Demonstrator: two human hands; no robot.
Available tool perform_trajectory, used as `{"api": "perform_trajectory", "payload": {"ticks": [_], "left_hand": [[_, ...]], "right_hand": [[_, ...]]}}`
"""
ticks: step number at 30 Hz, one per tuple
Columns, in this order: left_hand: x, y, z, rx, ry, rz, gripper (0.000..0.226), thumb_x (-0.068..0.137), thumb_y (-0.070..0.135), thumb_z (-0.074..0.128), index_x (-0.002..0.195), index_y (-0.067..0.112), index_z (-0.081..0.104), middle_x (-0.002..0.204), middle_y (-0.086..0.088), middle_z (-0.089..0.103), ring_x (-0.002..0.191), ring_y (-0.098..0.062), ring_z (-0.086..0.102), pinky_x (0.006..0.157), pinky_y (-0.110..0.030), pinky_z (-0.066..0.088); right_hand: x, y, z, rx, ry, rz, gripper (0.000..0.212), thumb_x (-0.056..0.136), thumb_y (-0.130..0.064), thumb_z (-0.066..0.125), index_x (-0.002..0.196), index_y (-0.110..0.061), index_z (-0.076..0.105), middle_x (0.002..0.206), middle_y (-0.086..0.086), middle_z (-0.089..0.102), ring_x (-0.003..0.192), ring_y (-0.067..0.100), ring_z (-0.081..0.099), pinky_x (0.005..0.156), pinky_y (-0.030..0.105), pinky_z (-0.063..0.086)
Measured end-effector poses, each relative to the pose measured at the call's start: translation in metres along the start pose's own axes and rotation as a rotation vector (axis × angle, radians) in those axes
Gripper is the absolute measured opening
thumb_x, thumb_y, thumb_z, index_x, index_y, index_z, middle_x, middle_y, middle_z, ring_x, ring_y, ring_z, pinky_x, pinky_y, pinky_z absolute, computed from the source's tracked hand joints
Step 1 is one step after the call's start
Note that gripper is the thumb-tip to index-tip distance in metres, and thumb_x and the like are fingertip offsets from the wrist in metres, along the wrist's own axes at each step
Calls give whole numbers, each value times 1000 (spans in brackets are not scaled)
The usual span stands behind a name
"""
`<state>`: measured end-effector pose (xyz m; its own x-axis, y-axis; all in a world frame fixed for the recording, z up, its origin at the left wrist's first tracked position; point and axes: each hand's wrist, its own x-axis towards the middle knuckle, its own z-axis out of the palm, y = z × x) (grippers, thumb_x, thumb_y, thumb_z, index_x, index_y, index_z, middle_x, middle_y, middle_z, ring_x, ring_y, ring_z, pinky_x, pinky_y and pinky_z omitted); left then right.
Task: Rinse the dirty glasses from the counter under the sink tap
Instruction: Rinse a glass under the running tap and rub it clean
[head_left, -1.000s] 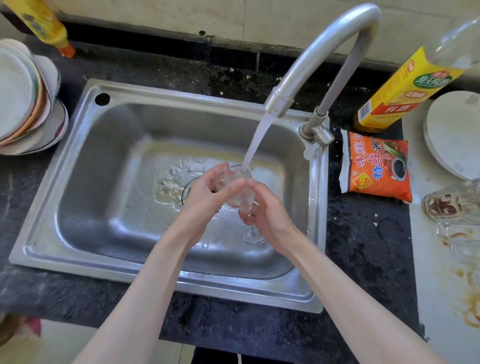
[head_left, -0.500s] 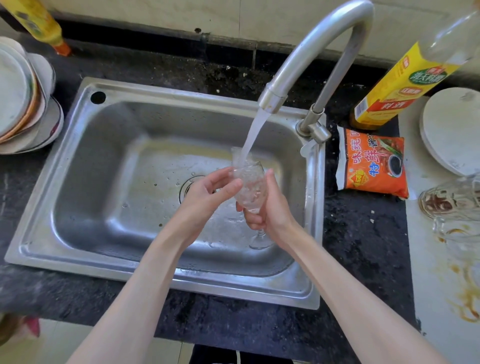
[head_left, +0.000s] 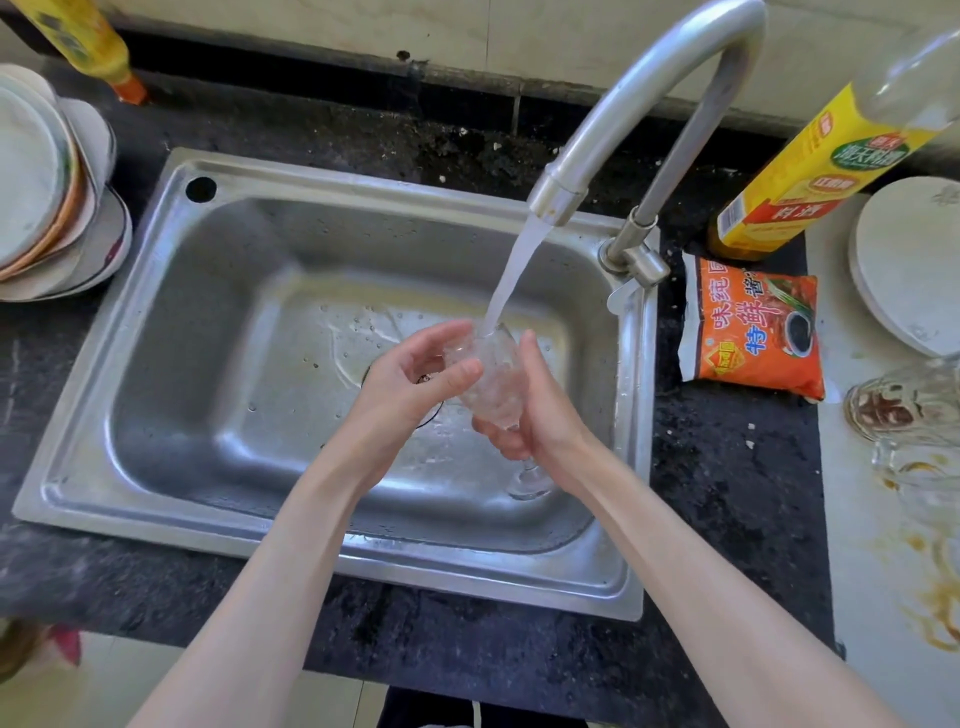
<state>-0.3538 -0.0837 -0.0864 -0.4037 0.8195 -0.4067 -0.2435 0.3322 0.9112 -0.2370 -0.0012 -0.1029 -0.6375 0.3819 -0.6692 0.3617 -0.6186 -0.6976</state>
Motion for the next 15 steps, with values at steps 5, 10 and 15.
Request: {"api": "perform_trajectory", "payload": {"ticks": [5, 10, 15], "left_hand": [[-4, 6, -8, 324, -89, 204, 16, 72, 30, 71, 87, 30, 66, 109, 12, 55, 85, 3, 51, 73, -21, 43], [1, 11, -7, 539, 13, 200, 20, 75, 17, 75, 65, 28, 62, 60, 15, 54, 59, 2, 44, 60, -13, 33], [2, 22, -10, 608, -345, 141, 5, 79, 15, 71, 76, 18, 71, 69, 19, 63, 65, -7, 52, 67, -19, 40]], "right_hand": [[0, -8, -11, 18, -164, 202, 73, 85, -75, 2, 61, -19, 42, 38, -3, 30, 32, 8, 18, 36, 17, 11], [1, -12, -12, -219, -102, -24, 49, 91, -64, 33, 104, -23, 57, 77, -4, 57, 60, 8, 53, 53, 21, 33], [4, -9, -12, -198, 30, -89, 56, 97, -56, 20, 108, -18, 60, 51, -11, 50, 34, 1, 34, 36, 14, 23]]}}
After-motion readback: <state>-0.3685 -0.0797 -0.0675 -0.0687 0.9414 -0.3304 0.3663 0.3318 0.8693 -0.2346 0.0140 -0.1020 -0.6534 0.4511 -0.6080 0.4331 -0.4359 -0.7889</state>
